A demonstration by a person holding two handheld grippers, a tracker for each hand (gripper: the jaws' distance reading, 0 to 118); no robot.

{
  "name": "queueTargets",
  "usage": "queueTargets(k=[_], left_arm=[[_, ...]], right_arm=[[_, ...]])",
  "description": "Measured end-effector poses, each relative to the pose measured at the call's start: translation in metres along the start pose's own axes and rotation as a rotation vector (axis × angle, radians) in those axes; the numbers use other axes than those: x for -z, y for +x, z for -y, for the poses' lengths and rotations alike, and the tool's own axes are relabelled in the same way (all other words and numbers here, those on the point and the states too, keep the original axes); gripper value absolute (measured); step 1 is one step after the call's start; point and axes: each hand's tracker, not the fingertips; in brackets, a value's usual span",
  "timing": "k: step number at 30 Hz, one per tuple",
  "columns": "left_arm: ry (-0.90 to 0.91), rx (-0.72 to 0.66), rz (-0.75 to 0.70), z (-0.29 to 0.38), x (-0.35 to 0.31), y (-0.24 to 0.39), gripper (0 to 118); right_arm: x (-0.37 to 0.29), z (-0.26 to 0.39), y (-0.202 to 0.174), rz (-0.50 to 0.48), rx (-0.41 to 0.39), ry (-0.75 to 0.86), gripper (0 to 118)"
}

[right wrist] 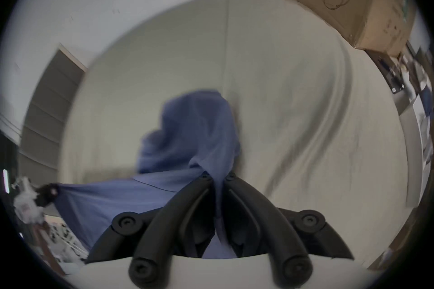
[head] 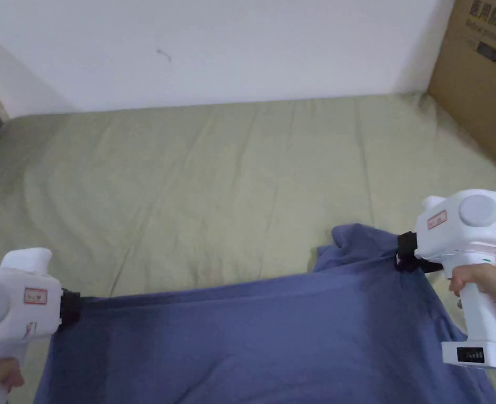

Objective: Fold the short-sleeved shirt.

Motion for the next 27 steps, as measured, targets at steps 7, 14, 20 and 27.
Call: queueTargets(k=[7,14,20,27], left_arm=[[0.218,0.003,-0.007,-0.040,-0.100,0.011,0],[0.472,0.021,0.005,-0.098,-0.223,0.028,0],[0.635,0.056,-0.033,-0.183,-0.305,0.047,0],[0.750,0.053,-0.067,-0.295,-0.358,0.057,0]], right_arm=[[-0.145,-0.023,-0.024,-0.055,-0.064,0.224,3],[-0.301,-0.047,-0.050,-0.064,-0.114,0.466,3],[-0.393,-0.101,-0.079,-0.043,-0.139,0.586,3],[-0.467,-0.180,-0.116,-0.050,-0.157,0.711,3]])
